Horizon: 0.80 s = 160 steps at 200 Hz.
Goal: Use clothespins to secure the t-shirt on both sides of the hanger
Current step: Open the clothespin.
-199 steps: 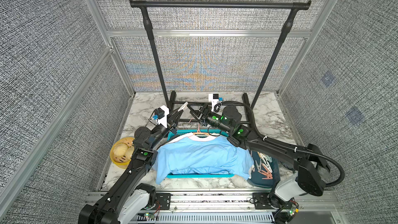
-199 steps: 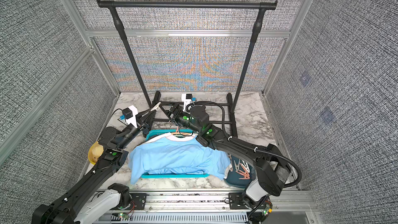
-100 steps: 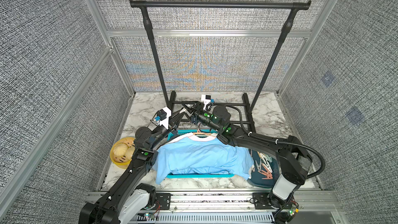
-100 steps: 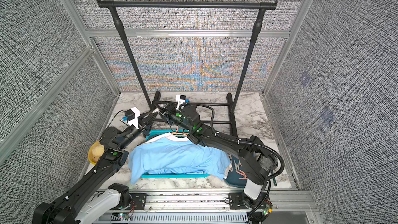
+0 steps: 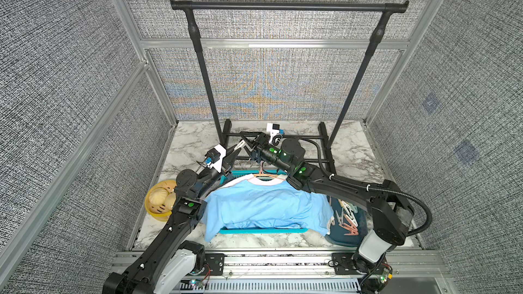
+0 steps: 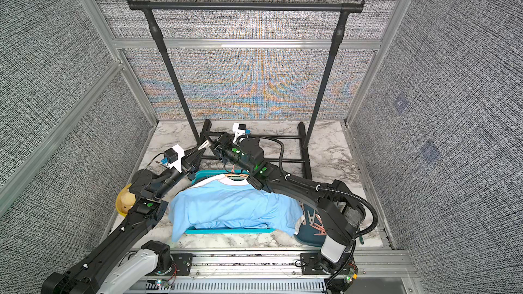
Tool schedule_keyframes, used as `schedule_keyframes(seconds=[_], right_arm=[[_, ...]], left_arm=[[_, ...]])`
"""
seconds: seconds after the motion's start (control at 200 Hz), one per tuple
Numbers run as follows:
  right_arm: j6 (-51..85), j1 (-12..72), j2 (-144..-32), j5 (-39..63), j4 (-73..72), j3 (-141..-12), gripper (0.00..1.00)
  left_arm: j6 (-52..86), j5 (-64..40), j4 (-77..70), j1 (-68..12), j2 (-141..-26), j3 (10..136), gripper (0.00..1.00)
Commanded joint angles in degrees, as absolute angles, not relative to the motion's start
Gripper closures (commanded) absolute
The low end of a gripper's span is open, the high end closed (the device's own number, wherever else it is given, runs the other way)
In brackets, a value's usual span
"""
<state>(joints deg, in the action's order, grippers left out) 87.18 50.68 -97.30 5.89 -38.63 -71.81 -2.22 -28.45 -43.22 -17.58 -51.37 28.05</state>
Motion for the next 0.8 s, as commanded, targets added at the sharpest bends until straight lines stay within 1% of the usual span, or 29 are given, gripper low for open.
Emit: schedule_keyframes(seconds=[0.0,0.2,0.27,0.335,0.395,0.48,0.495,0.505,0.52,0.565,0.605,0.655,0.751,0.796], right_arm=[[85.99,50.8,-97.26,5.66,-39.11,-72.59,0.57],[85.8,50.8,-97.43,5.45,-39.22,-72.51,0.64],[85.05,50.71,-97.36,5.41,-39.47,-72.51,0.72],[84.5,50.71,-97.04,5.1,-39.01,-72.51,0.75],[83.62,50.61,-96.82,4.88,-38.88,-72.51,0.78],[81.35,50.4,-96.65,5.12,-38.07,-72.53,0.85],[80.9,50.28,-96.68,5.33,-37.81,-72.51,0.86],[80.69,50.21,-96.63,5.46,-37.64,-72.47,0.86],[80.36,50.05,-96.56,5.65,-37.31,-72.41,0.87],[79.58,49.38,-96.29,5.89,-36.69,-71.67,0.89],[78.69,48.62,-96.0,5.8,-36.56,-70.77,0.94],[77.49,47.44,-95.49,5.85,-35.91,-69.48,0.95],[71.85,44.31,-94.52,8.8,-34.48,-68.17,0.97],[69.69,42.5,-93.77,10.86,-32.3,-67.75,1.0]], left_arm=[[-2.99,-28.8,-42.54,-17.58,-51.72,28.21,1.0],[-3.81,-29.61,-42.54,-17.63,-51.75,28.21,1.0],[-4.37,-29.57,-42.45,-17.58,-51.68,28.04,1.0],[-4.48,-29.53,-42.36,-17.63,-51.61,28.04,0.99],[-4.41,-29.2,-42.36,-17.58,-51.51,27.95,0.91],[-3.41,-27.69,-42.36,-17.58,-51.01,27.93,0.7],[-3.04,-27.44,-42.36,-17.61,-50.86,27.95,0.66],[-2.87,-27.27,-42.36,-17.59,-50.75,27.95,0.6],[-2.63,-27.14,-42.36,-17.58,-50.55,27.95,0.56],[-1.93,-26.97,-42.36,-17.58,-49.96,28.03,0.49],[-1.11,-26.66,-42.43,-17.65,-49.44,28.04,0.45],[0.56,-25.4,-42.83,-17.58,-48.98,28.21,0.42],[6.22,-19.62,-42.36,-17.58,-47.64,28.5,0.42],[8.46,-17.23,-40.68,-17.58,-46.67,28.79,0.42]])
